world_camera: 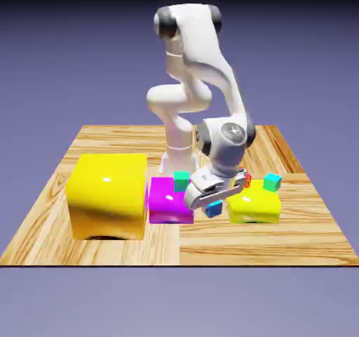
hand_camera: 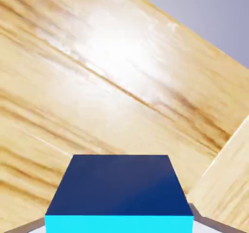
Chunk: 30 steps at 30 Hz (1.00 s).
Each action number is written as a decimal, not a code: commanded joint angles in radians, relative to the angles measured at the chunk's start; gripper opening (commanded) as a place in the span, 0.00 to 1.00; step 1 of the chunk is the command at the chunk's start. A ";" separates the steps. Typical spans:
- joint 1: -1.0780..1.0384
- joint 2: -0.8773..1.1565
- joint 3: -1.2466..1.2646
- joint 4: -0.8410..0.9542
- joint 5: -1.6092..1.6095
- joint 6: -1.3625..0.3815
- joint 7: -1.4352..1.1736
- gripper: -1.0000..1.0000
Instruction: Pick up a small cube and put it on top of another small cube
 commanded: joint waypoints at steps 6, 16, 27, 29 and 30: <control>0.006 -0.217 -0.047 -0.130 0.002 -0.083 -0.042 0.00; 0.009 -0.580 -0.126 -0.346 0.012 -0.223 -0.115 0.00; -0.010 -0.501 -0.152 -0.488 -0.021 -0.001 -0.111 1.00; -0.003 -0.550 -0.147 -0.450 -0.009 -0.088 -0.117 1.00; 0.000 -0.574 -0.144 -0.430 -0.003 -0.131 -0.120 1.00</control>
